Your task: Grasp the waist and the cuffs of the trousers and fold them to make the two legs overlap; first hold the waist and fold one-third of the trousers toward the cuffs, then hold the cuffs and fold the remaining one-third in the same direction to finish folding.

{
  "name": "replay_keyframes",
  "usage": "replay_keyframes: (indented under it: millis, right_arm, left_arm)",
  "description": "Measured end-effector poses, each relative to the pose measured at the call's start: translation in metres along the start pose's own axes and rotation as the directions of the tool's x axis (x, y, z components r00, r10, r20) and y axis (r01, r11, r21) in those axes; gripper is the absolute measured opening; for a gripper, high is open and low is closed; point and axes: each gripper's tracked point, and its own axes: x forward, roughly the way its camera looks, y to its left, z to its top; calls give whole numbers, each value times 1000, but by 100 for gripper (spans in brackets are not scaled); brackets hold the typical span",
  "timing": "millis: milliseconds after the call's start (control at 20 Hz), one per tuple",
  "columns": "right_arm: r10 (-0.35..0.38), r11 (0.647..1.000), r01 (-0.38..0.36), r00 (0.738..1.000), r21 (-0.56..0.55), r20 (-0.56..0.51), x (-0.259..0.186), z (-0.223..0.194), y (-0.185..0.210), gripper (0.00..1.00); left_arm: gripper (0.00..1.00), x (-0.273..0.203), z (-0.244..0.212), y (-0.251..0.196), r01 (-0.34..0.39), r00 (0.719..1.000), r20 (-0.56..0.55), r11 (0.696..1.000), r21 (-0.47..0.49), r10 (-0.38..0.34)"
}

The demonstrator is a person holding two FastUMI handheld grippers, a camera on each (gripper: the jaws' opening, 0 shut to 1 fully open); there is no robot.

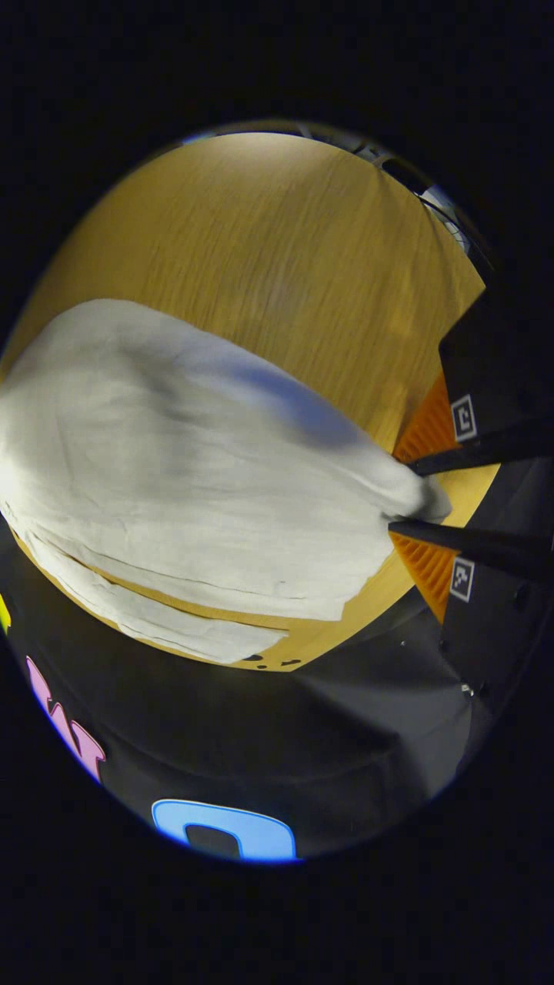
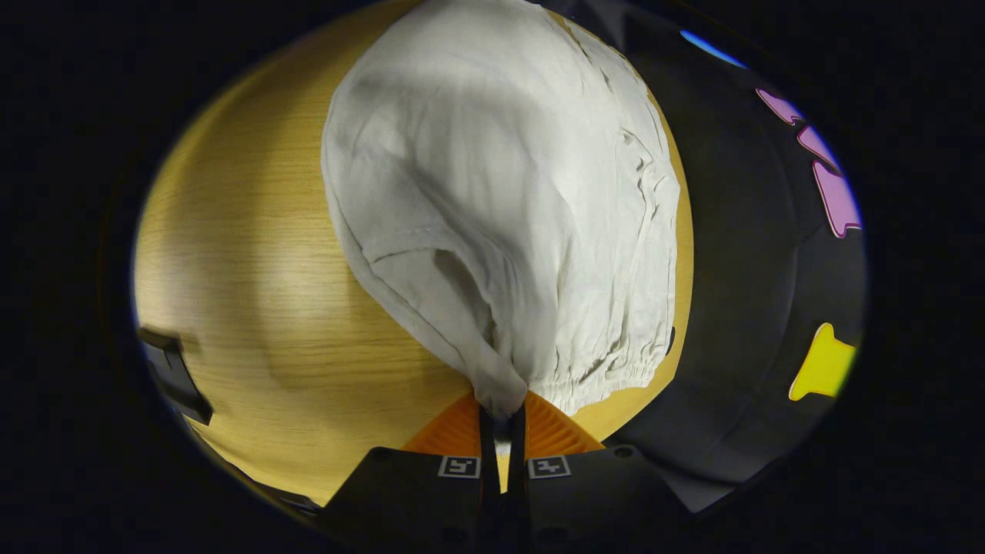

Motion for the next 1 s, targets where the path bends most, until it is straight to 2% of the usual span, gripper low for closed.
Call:
replay_keyframes:
  millis: [100, 150, 250, 300, 450, 550, 650, 750, 850, 1000]
  right_arm:
    - [-4, 1000, 4, 1000, 8, 2, 0, -1, -1, 7]
    - [-6, 1000, 6, 1000, 9, 0, 1, -1, -1, 7]
    - [-28, 1000, 28, 1000, -13, -3, 0, -1, -3, 8]
    - [-37, 999, 37, 999, -19, -1, 0, -2, -3, 8]
    - [-61, 997, 61, 998, 47, -3, -1, -2, -8, 8]
    - [-104, 992, 104, 995, 69, -4, -8, -3, -18, 7]
    - [-155, 980, 155, 988, 123, -7, -21, -6, -33, 7]
    - [-221, 958, 221, 975, 182, -21, -33, -10, -55, 7]
    - [-304, 923, 304, 952, 236, -34, -44, -11, -85, 7]
    - [-379, 867, 382, 922, 320, -72, -44, -13, -130, 7]
  left_arm:
    - [21, 3, -1, -5, 7, 1000, -11, 1000, -8, -7]
    - [7, 4, 1, -2, -17, 1000, -18, 1000, 5, 17]
    - [5, 5, 2, 0, -36, 999, -32, 999, -9, 36]
    - [5, 5, 2, -2, -30, 999, -41, 998, -46, 28]
    - [5, 0, 9, 7, -33, 999, -27, 991, -133, 30]
    - [6, -7, 14, 24, -72, 997, -18, 981, -180, 70]
    - [6, -17, 23, 56, -141, 989, 5, 965, -220, 146]
    - [6, -32, 31, 95, -212, 973, 29, 943, -255, 227]
    - [6, -38, 47, 136, -274, 954, 58, 933, -235, 294]
    - [5, -38, 68, 187, -316, 934, 91, 919, -237, 345]
